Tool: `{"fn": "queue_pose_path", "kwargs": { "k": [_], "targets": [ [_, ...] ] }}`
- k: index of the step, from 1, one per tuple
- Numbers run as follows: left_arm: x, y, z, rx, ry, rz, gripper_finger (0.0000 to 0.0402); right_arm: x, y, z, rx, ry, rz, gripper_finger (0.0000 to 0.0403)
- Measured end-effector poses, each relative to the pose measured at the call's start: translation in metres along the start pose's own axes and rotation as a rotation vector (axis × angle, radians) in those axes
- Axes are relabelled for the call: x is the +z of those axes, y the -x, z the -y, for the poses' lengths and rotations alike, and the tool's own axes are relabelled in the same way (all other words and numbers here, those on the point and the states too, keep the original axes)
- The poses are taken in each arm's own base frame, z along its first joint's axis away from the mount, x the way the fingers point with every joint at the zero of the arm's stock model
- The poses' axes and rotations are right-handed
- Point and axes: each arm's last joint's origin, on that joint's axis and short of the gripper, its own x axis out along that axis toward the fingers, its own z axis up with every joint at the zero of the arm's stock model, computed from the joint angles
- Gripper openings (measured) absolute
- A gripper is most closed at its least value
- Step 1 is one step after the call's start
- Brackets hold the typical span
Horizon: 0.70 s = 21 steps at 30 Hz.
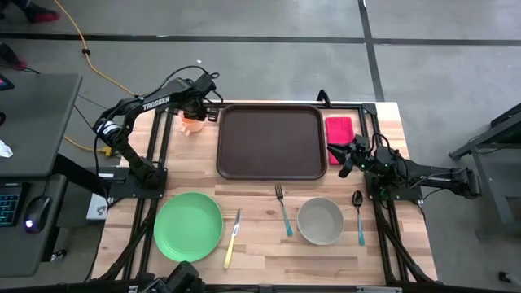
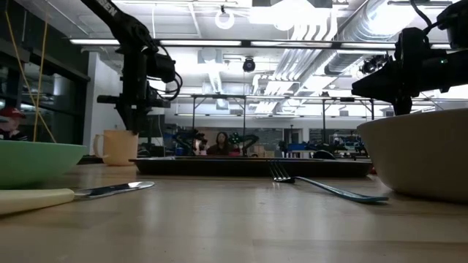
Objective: Set up tray
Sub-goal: Put the yellow mug on the brown serving tray
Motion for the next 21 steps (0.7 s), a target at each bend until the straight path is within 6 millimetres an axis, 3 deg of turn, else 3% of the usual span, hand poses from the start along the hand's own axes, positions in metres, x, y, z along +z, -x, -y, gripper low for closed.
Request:
{"fn": "queue_pose_path", "kwargs": {
  "k": [16, 21],
  "targets": [
    [0.0003, -0.0001, -0.0002, 0.009, -0.005, 0.007, 0.0091, 0.0, 0.0, 0.0, 0.0, 0.0, 0.0, 0.0057],
    [0.0004, -0.0001, -0.0001, 0.009, -0.006, 0.008, 0.0064, 0.0, 0.0, 0.0, 0.0, 0.0, 0.0, 0.0057]
  ]
}}
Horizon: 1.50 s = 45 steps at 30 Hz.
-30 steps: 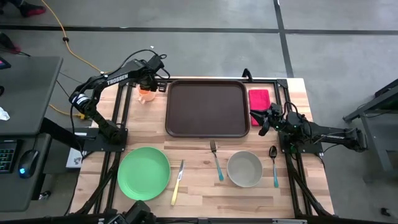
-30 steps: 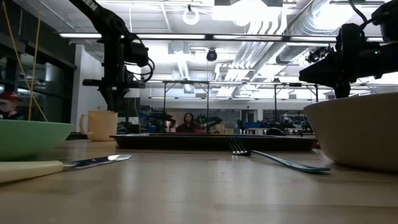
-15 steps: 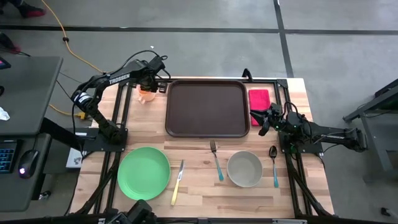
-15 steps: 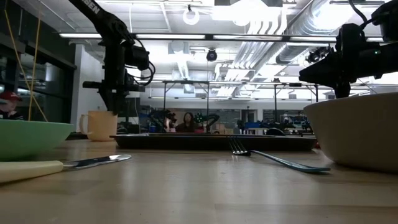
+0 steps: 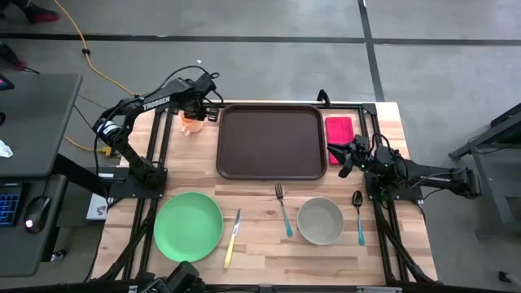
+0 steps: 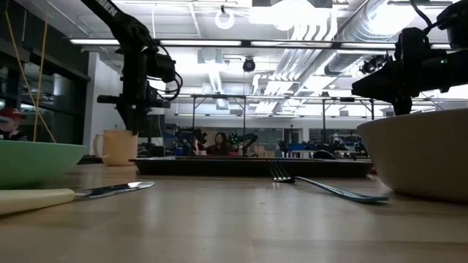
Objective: Set up tray
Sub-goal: Put the yellow mug on the brown serving tray
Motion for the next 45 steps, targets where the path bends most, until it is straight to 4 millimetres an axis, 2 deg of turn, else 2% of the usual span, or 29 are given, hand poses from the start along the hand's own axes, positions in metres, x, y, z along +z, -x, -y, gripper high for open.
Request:
{"fn": "queue_pose_path", "kwargs": {
  "k": [7, 30, 33, 45],
  "targets": [
    [0.0, 0.0, 0.0, 0.002, -0.002, 0.002, 0.0022, 0.0, 0.0, 0.0, 0.0, 0.0, 0.0, 0.0057],
    [-0.002, 0.001, -0.001, 0.019, 0.0, -0.02, 0.0011, 0.0, 0.0, 0.0, 0.0, 0.0, 0.0, 0.0057],
    [-0.002, 0.006, -0.002, 0.029, -0.004, -0.05, 0.0011, 0.0, 0.0, 0.0, 0.0, 0.0, 0.0, 0.0057],
    [0.013, 0.043, 0.005, -0.011, -0.01, 0.015, 0.001, 0.0, 0.0, 0.0, 0.0, 0.0, 0.0, 0.0057]
  ]
}}
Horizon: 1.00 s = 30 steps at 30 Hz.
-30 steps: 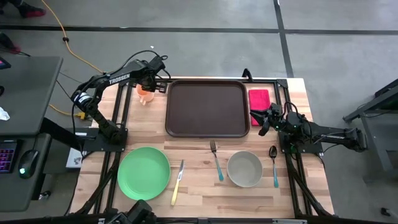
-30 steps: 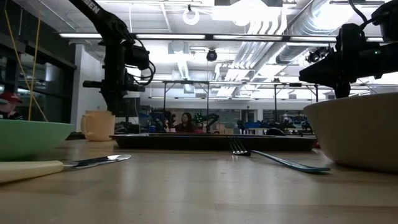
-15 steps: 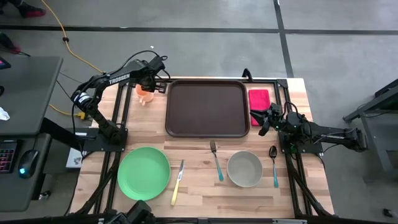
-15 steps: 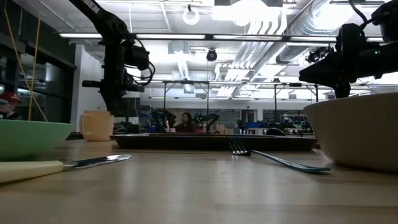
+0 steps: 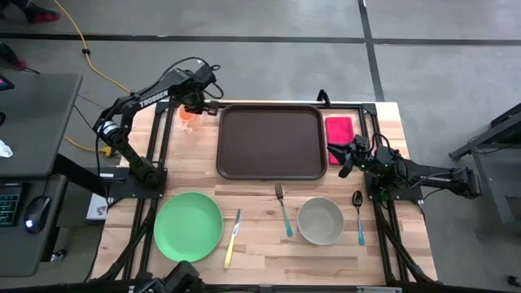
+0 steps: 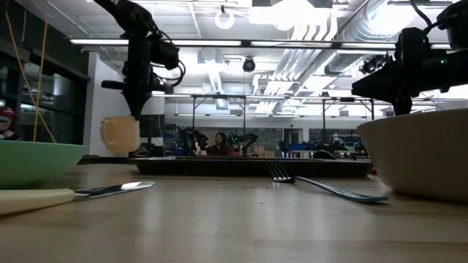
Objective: Set up tray
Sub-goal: Put the yellow mug on the brown serving tray
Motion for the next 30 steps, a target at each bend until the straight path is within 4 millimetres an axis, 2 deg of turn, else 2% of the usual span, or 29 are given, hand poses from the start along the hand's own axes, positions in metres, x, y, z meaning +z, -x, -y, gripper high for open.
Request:
{"fn": "queue_pose_path", "kwargs": {
  "k": [16, 30],
  "targets": [
    [-0.009, 0.04, 0.04, -0.104, -0.086, 0.096, 0.001, 0.0, 0.0, 0.0, -0.001, 0.0, 0.0, 0.0057],
    [-0.021, 0.053, 0.058, -0.156, -0.101, 0.111, 0.001, 0.0, 0.0, 0.0, 0.0, 0.0, 0.0, 0.0057]
  ]
}}
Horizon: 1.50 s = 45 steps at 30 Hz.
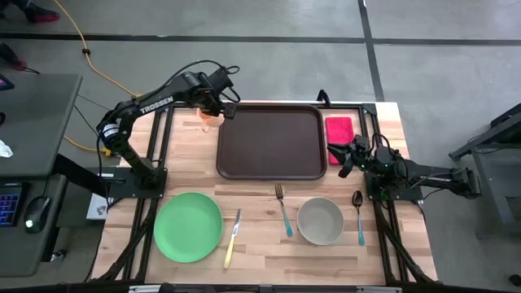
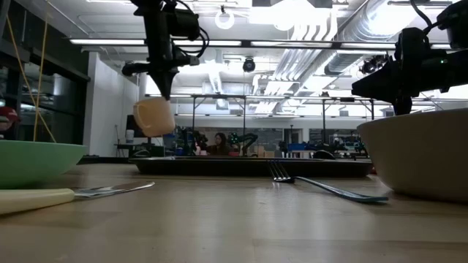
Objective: Set up tray
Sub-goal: Put the yellow mug on the brown serving tray
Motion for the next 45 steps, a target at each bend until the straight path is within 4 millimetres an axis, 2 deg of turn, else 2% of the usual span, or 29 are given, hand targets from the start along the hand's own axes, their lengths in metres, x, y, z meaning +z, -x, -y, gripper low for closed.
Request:
{"fn": "queue_pose_path", "kwargs": {
  "k": [14, 20, 27, 35, 45],
  "targets": [
    [0.0, 0.004, 0.011, -0.087, 0.011, 0.014, 0.001, 0.0, 0.0, 0.0, 0.0, 0.0, 0.0, 0.0057],
    [0.017, 0.03, 0.016, -0.129, 0.01, 0.098, 0.001, 0.0, 0.0, 0.0, 0.0, 0.0, 0.0, 0.0057],
    [0.041, 0.044, 0.029, -0.081, -0.049, 0.116, 0.001, 0.0, 0.0, 0.0, 0.0, 0.0, -0.001, 0.0057],
    [0.059, 0.036, 0.045, -0.046, -0.105, 0.072, 0.001, 0.0, 0.0, 0.0, 0.0, 0.0, -0.001, 0.0057],
    [0.062, 0.031, 0.048, -0.031, -0.126, 0.052, 0.001, 0.0, 0.0, 0.0, -0.003, 0.006, 0.0, 0.0057]
  ]
}}
